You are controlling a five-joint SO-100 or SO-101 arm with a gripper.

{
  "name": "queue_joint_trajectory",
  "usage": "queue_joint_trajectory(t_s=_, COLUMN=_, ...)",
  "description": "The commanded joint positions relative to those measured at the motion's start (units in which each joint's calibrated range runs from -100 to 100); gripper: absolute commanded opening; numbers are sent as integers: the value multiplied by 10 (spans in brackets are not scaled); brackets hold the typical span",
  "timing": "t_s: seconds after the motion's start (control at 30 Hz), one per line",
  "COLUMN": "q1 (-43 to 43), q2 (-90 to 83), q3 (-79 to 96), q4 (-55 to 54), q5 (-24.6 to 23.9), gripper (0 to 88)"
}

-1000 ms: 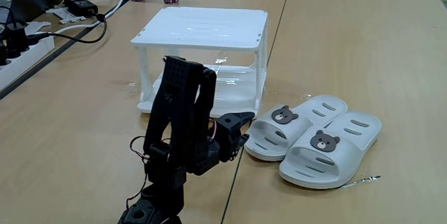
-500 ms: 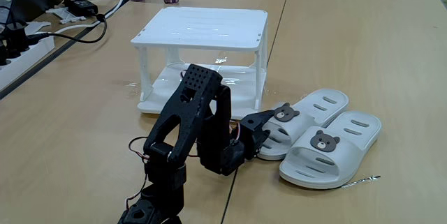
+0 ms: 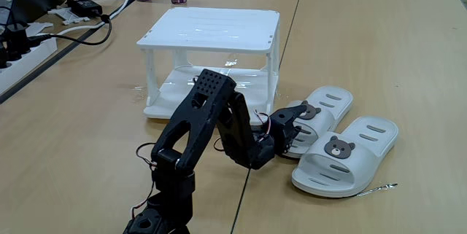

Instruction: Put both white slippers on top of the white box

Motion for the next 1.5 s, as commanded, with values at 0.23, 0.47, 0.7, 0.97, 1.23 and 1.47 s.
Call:
queue_joint_trajectory(t_s=0.23, q1=-10, q2=16, q3=-160, q4=86, q5=4, gripper=228)
queue_joint_trajectory(t_s=0.47, q1=-10, q2=25, q3=-214, q4=121, q5=4, gripper=225)
queue_joint_trajectory(t_s=0.7, q1=-18, q2=25, q3=-207, q4=123, q5=4, gripper=30)
queue_joint_trajectory(t_s=0.97, q1=-15, q2=14, q3=-213, q4=123, q5=4, gripper=7)
queue_joint_trajectory(t_s=1.23, q1=10, q2=-204, q3=-209, q4=314, q5=4, gripper=7)
queue_joint_trajectory(t_s=1.47, q1=44, q2=-393, q3=-209, q4=435, q5=4, gripper=7)
